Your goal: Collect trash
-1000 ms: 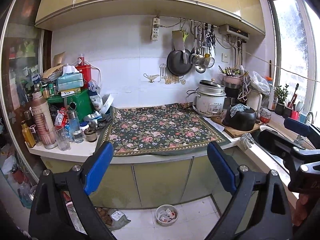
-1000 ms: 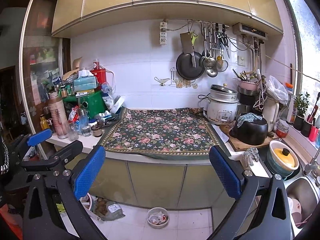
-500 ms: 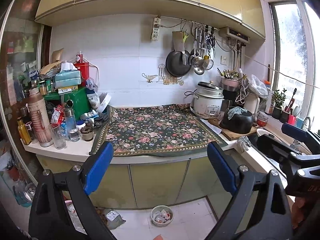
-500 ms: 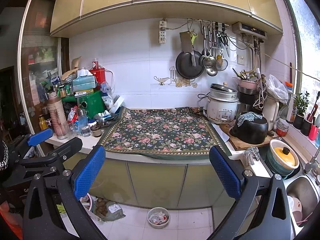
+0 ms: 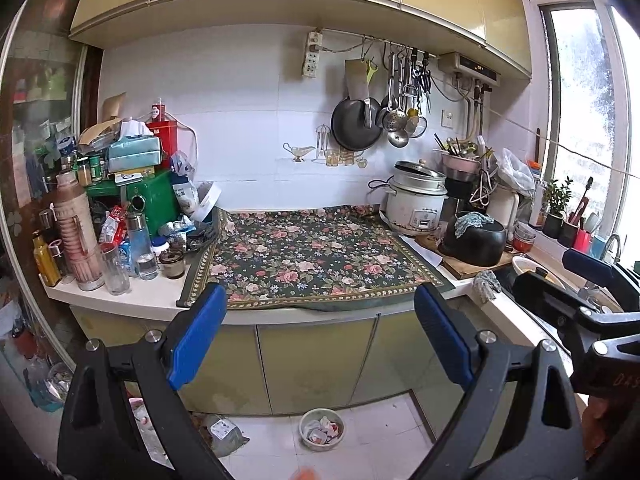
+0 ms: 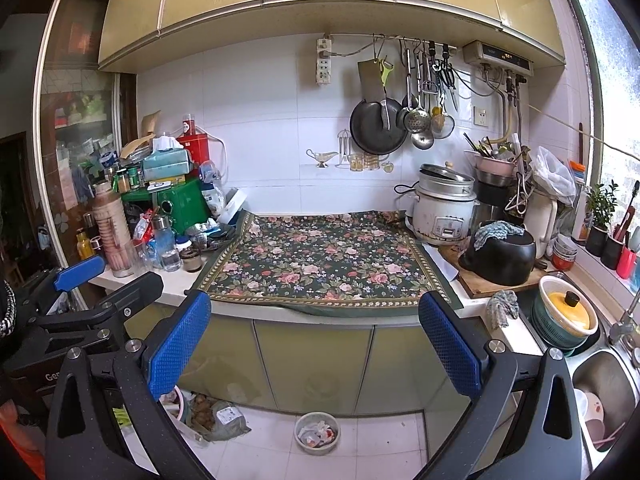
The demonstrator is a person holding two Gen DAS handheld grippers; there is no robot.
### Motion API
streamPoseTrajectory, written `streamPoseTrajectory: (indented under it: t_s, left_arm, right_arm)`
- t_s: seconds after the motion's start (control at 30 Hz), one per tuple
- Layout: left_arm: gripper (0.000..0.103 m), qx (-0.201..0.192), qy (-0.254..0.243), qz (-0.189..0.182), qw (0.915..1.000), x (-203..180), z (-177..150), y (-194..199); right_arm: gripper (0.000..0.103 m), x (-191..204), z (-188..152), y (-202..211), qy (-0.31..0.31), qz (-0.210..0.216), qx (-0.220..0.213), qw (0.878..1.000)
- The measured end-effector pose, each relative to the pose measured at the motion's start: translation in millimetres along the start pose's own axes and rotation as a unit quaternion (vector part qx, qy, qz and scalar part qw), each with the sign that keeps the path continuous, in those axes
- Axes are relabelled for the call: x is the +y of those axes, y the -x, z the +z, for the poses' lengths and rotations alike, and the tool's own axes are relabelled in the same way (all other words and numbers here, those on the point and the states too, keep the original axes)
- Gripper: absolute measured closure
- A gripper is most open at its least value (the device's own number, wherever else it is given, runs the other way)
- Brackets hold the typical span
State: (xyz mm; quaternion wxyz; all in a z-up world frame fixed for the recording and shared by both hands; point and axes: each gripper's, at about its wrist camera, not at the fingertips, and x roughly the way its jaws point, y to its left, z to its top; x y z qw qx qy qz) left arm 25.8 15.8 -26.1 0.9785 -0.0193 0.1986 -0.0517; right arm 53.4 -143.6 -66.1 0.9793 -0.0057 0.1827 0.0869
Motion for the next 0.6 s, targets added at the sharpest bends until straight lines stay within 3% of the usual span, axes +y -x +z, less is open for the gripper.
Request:
streamPoseTrajectory:
  t_s: [0.6]
  left_arm:
    - [0.008, 0.019, -0.001, -0.003, 0.9998, 6.3, -3.2, -14.7]
  right_arm:
    - [0.000, 0.5, -1.9, -9.9, -0.006, -0.003, 0.012, 1.000]
